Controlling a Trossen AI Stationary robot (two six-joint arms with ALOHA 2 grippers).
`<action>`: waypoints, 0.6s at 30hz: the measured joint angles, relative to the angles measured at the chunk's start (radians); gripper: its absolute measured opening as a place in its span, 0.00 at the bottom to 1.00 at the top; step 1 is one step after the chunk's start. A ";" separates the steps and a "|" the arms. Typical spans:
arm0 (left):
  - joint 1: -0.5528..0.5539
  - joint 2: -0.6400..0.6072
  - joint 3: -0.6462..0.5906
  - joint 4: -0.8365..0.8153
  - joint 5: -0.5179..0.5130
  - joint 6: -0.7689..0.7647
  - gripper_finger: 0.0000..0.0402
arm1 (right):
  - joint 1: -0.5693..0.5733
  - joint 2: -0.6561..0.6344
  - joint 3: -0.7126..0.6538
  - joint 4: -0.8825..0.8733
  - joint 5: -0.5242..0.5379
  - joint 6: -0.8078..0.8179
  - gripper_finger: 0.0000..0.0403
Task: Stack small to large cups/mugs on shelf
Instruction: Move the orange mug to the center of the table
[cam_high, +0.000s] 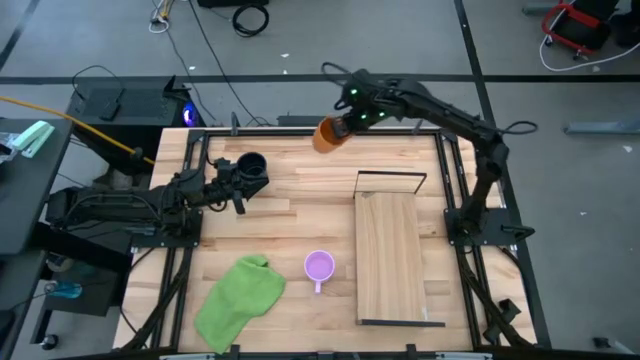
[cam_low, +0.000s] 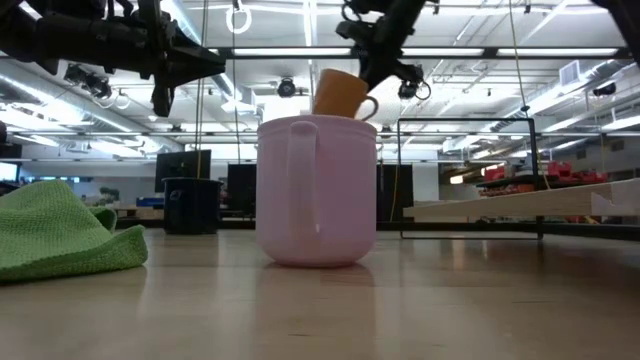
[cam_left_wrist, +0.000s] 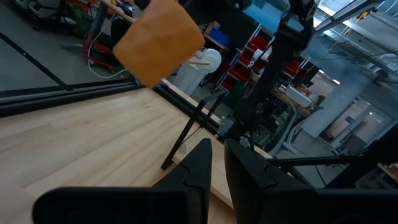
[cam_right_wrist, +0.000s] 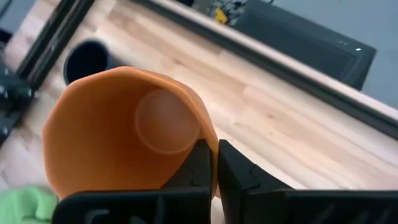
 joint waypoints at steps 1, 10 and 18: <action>0.000 0.000 0.000 0.000 0.000 0.000 0.13 | 0.015 0.020 0.020 -0.010 0.000 -0.003 0.02; 0.000 0.000 0.000 0.000 0.000 -0.002 0.13 | 0.139 0.162 0.093 -0.084 0.001 -0.024 0.02; 0.000 0.000 0.000 0.000 0.000 -0.003 0.13 | 0.223 0.269 0.093 -0.131 0.008 -0.052 0.02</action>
